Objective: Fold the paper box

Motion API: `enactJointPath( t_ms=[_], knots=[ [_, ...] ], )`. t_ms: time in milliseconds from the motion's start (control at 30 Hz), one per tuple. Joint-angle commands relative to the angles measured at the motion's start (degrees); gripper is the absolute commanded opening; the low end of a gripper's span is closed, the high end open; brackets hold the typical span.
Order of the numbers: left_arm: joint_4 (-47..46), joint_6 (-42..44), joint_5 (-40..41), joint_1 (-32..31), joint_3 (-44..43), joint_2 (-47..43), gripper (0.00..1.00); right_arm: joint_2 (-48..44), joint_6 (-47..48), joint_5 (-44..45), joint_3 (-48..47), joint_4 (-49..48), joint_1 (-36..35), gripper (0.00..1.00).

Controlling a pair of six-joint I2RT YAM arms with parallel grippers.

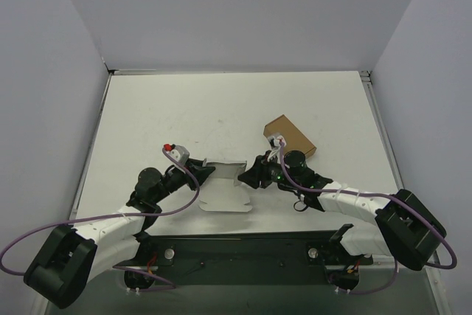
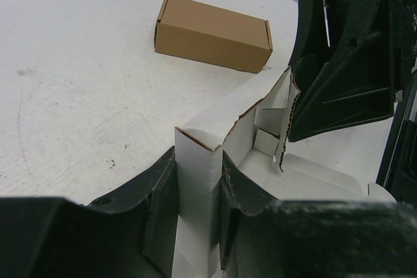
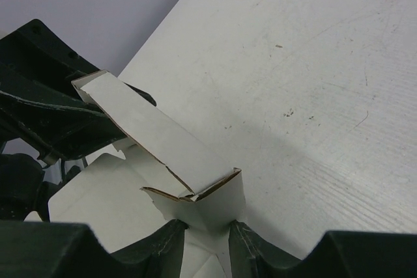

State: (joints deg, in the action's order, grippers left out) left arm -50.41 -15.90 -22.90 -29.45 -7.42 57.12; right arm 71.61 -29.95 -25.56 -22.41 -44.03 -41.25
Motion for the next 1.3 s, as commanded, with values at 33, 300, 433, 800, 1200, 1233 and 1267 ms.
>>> enactJointPath(
  t_ms=[33,300,433,800,1200,1233,1267],
  knots=[
    [-4.96,-2.47,-7.95,-1.04,-1.02,-0.26,0.07,0.81,0.34,6.31,-2.11,-6.24,-0.32,0.29],
    [-5.75,-2.82,-8.39,-1.31,-1.1,0.53,0.07,2.48,-0.89,8.07,-2.46,-8.0,-0.93,0.28],
    [-5.75,-2.73,-8.31,-1.4,-1.02,0.36,0.06,3.27,-1.6,8.86,-2.55,-8.79,-0.93,0.42],
    [-5.84,-2.73,-8.74,-1.66,-1.19,0.44,0.06,4.59,-1.86,8.86,-2.37,-13.18,-0.84,0.49],
    [-6.01,-2.73,-9.01,-1.92,-1.28,0.62,0.06,5.64,-2.04,8.6,-2.63,-15.91,-1.11,0.45],
    [-6.1,-2.73,-9.1,-2.1,-1.28,0.71,0.06,5.73,-1.95,8.69,-2.81,-16.08,-1.2,0.44],
    [-6.19,-2.73,-9.01,-2.19,-1.37,0.8,0.06,5.73,-2.04,8.95,-2.81,-16.0,-1.2,0.43]
  ],
)
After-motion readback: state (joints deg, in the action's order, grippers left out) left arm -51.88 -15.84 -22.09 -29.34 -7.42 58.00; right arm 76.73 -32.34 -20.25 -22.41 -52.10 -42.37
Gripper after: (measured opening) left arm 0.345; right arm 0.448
